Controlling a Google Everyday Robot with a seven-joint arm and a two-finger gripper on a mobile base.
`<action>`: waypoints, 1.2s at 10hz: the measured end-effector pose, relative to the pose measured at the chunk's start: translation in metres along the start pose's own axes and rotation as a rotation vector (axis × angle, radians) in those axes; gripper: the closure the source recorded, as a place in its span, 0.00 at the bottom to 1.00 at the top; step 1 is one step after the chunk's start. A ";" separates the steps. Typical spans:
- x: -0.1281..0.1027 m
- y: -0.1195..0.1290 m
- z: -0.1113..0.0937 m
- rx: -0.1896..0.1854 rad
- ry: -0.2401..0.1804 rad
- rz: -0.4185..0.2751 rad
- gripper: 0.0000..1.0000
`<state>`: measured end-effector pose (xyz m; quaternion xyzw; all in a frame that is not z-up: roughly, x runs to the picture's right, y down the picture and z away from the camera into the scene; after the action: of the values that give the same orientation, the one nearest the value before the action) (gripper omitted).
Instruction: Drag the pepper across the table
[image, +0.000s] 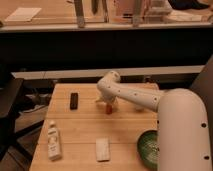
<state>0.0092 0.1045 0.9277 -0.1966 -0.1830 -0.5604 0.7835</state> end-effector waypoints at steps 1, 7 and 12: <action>0.000 -0.001 0.002 0.002 -0.003 -0.004 0.20; -0.004 -0.007 0.011 0.009 -0.014 -0.024 0.20; -0.006 -0.010 0.016 0.009 -0.001 -0.029 0.51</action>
<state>-0.0035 0.1145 0.9400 -0.1906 -0.1886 -0.5708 0.7761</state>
